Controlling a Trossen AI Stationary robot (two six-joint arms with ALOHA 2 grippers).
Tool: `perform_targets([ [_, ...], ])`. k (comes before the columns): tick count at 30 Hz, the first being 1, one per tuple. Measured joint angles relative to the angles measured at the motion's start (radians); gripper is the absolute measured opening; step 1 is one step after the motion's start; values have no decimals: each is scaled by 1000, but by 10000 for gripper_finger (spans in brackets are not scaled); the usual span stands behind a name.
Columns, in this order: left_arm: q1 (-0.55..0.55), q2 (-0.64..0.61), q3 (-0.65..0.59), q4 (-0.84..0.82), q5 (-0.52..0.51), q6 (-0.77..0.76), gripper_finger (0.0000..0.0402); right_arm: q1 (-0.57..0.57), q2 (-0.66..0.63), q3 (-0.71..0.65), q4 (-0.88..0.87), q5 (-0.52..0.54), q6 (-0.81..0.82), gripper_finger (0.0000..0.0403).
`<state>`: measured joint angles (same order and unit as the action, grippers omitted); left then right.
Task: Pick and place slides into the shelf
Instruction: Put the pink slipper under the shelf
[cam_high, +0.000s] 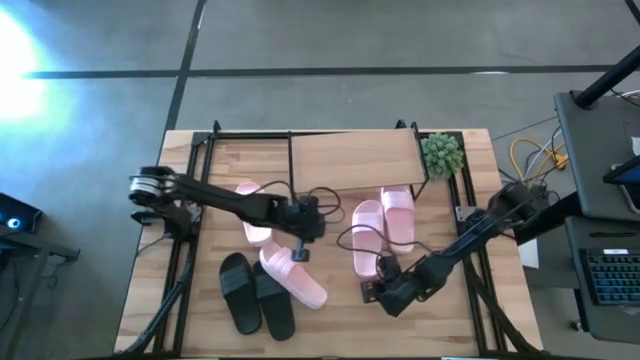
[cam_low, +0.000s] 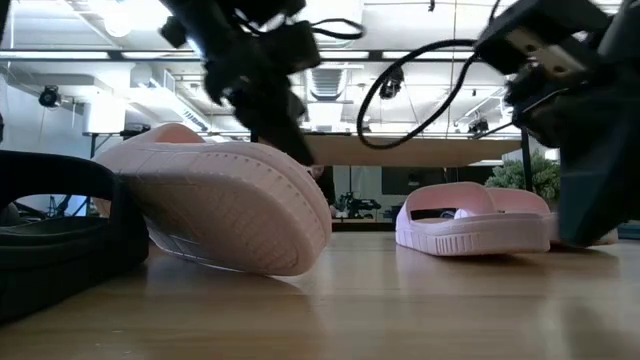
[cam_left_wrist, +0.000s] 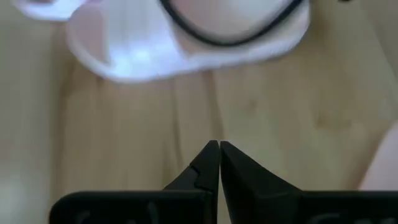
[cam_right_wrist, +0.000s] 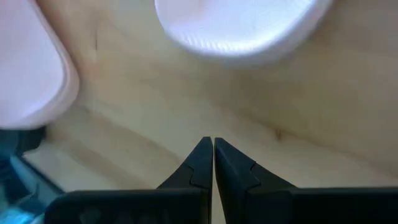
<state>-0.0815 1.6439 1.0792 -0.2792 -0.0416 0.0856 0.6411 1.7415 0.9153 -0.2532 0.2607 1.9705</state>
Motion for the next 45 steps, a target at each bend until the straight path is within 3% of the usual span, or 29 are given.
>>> perform_targets([
  [9,1,-97,-91,-17,-68,-2,0,-51,33,23,-70,157,44,8],
  [16,1,-94,-115,16,-69,-32,0,-153,25,13,-280,170,26,8],
  [26,0,-95,-134,36,-65,-118,0,-154,-76,75,-283,166,-165,8],
  [29,3,-95,-134,127,-48,-232,0,-105,-116,137,-438,205,-114,8],
  [33,20,-65,-132,250,42,-328,0,-23,-138,245,-873,264,196,8],
  [35,22,-32,-117,290,48,-342,0,11,-142,285,-1033,244,258,8],
  [38,23,15,-100,298,50,-344,0,28,-151,326,-1118,182,262,8],
  [45,28,165,-41,348,7,-284,0,38,-149,332,-1154,174,225,8],
])
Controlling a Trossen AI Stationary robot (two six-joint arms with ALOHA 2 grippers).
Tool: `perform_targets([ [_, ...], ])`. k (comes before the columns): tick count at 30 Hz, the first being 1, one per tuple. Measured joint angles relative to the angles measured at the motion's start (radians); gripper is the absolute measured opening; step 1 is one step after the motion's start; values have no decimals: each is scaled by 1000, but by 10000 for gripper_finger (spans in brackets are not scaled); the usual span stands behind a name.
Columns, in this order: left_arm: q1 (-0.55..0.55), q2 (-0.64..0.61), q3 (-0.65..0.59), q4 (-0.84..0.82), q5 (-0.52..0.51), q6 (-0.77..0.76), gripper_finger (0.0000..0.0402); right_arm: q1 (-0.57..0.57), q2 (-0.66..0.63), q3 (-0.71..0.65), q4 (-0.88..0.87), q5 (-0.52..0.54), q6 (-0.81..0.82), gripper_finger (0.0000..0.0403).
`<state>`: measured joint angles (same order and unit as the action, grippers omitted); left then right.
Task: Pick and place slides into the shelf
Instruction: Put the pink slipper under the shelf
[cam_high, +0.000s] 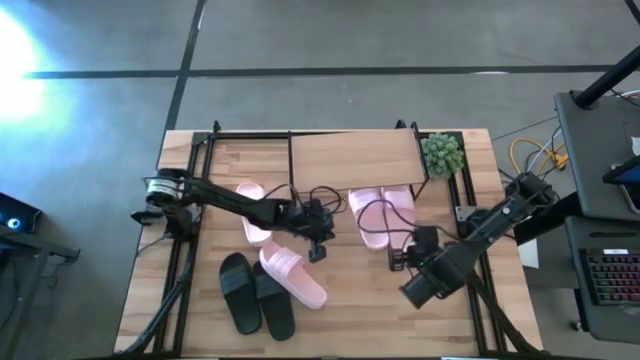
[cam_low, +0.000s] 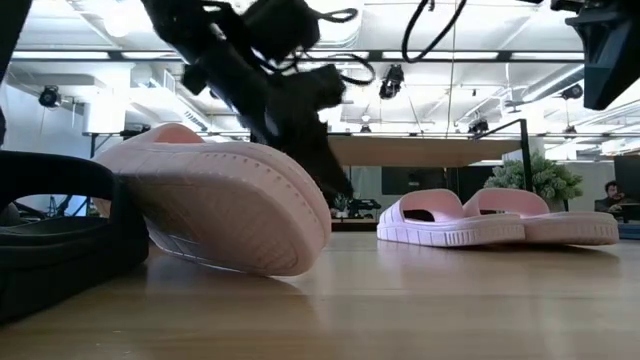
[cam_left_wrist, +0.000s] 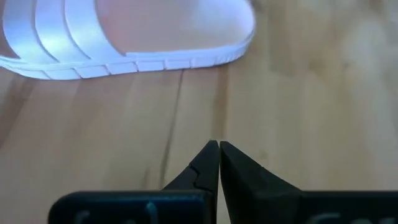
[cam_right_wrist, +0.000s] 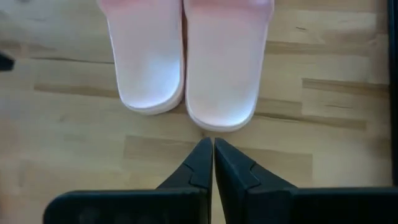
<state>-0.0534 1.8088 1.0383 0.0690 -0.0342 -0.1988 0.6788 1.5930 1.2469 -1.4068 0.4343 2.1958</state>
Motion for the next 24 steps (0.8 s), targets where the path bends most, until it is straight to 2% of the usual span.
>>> perform_targets([
  [2,0,45,39,42,-36,70,0,0,8,-3,-1,-9,-18,8],
  [7,3,145,150,19,-167,332,0,0,12,-7,-4,-23,-50,8],
  [9,12,186,204,33,-186,393,0,0,12,-9,-4,-24,-49,8],
  [16,59,302,338,-79,-282,481,0,0,12,-16,-15,-22,-49,8],
  [19,80,319,359,-145,-301,518,0,0,12,-20,-22,-18,-49,8],
  [24,105,326,362,-144,-304,523,0,-1,11,-26,-46,-14,-45,8],
])
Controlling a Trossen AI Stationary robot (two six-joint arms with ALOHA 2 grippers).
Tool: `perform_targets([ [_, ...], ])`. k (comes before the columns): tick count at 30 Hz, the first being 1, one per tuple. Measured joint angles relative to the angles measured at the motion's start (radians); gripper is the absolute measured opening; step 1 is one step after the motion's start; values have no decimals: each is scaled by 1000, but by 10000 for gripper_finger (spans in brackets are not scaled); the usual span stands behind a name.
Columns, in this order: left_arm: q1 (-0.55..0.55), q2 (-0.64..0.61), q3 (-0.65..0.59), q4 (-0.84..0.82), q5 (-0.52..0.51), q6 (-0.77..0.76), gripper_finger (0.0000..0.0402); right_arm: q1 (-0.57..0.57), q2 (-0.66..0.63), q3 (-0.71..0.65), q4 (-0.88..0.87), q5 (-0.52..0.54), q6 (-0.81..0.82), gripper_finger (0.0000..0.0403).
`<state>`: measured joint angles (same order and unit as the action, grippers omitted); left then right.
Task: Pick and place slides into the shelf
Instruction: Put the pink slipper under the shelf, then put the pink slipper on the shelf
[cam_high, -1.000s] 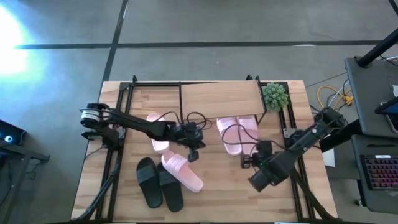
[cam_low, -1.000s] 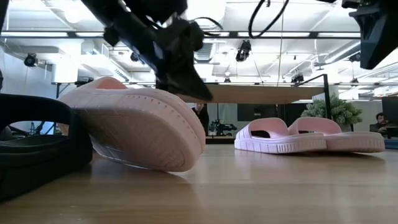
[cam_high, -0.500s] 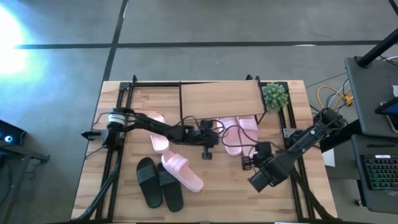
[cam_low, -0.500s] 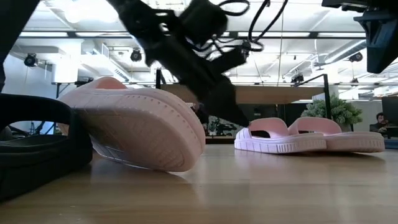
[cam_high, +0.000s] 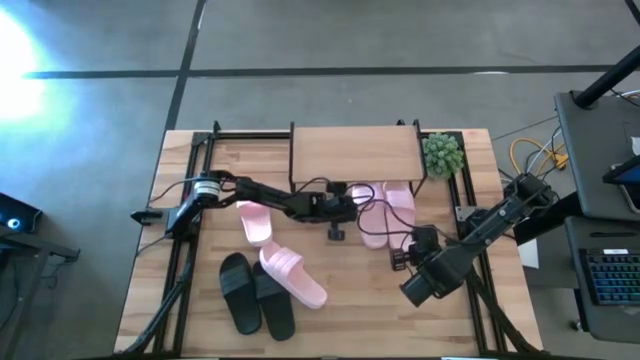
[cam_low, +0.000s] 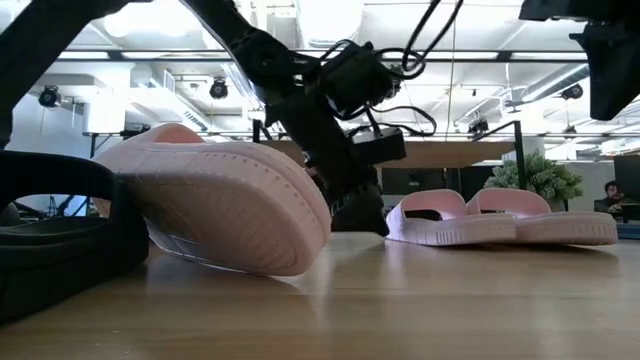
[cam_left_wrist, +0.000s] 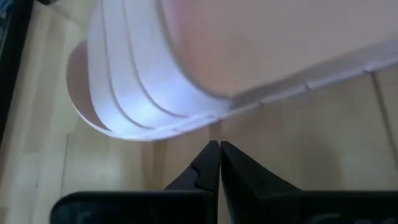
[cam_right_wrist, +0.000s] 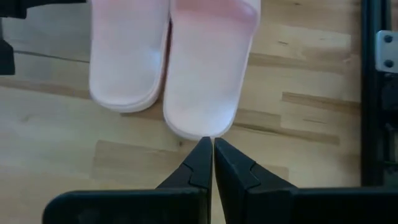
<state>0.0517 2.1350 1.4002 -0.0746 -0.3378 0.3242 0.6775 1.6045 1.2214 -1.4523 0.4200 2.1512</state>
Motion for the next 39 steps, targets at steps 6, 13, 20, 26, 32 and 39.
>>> perform_targets([
  [6,16,0,9,51,5,-5,0,-2,1,-16,-3,0,6,8],
  [13,0,-9,13,57,34,-7,0,-2,1,-25,-5,0,4,8],
  [20,-33,-52,2,-97,54,-113,0,-1,1,-27,-6,-20,-25,8],
  [26,-105,-61,6,-139,159,-188,0,-1,1,-27,-5,-54,-49,8],
  [32,-184,-76,5,-154,165,-187,0,-1,1,-25,2,-63,-42,8],
  [39,-248,-198,6,-202,49,-187,0,-1,-7,-21,75,-80,-43,9],
])
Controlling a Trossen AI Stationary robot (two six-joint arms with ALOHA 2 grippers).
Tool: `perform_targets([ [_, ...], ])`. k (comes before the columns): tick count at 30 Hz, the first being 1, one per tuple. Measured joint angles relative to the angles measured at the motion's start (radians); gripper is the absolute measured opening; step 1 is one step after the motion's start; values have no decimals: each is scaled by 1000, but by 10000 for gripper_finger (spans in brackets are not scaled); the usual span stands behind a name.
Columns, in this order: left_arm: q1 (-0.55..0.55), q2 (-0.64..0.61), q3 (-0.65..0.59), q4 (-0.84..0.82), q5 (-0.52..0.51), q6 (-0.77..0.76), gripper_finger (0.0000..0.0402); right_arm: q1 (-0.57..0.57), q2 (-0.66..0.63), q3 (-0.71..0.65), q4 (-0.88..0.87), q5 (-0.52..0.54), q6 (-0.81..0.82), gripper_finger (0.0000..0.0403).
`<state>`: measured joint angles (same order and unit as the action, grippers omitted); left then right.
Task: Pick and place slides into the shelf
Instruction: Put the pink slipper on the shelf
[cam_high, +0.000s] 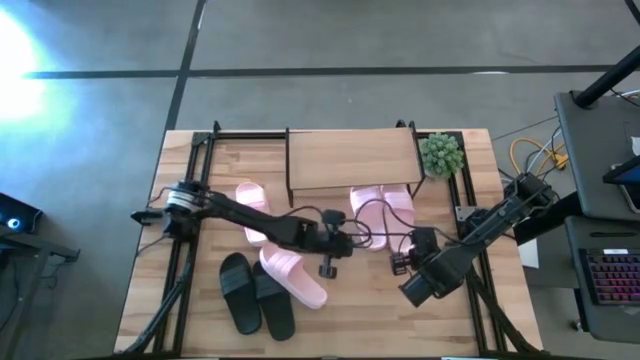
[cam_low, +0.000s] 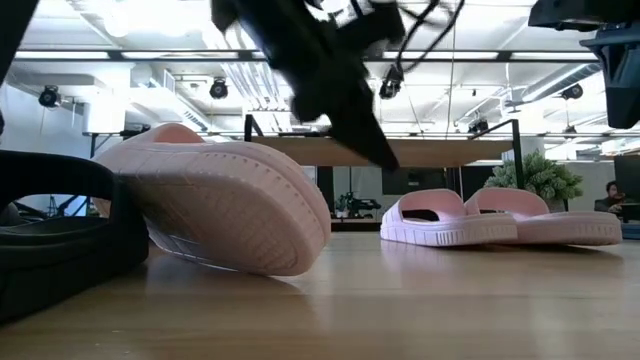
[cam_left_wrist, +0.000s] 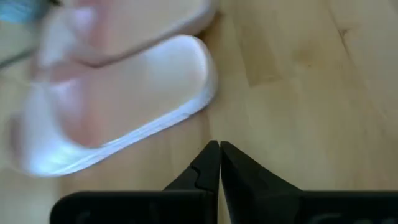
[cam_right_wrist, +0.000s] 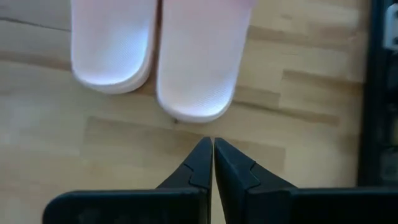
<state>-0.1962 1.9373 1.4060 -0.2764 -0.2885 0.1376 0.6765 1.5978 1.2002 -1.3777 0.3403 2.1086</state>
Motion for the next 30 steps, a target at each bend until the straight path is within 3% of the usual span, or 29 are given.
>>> perform_targets([
  [6,-25,-171,-11,-270,-140,-89,0,-1,0,-5,271,11,-153,8],
  [9,-33,-259,-48,-431,-137,-204,0,0,10,-10,499,84,-333,9],
  [13,-55,-395,-151,-576,-139,-370,0,-30,25,-14,662,133,-435,15],
  [24,-223,-817,-538,-588,-141,-902,0,-123,57,11,777,125,-682,101],
  [30,-309,-917,-630,-588,-159,-992,0,-151,74,47,849,133,-940,152],
])
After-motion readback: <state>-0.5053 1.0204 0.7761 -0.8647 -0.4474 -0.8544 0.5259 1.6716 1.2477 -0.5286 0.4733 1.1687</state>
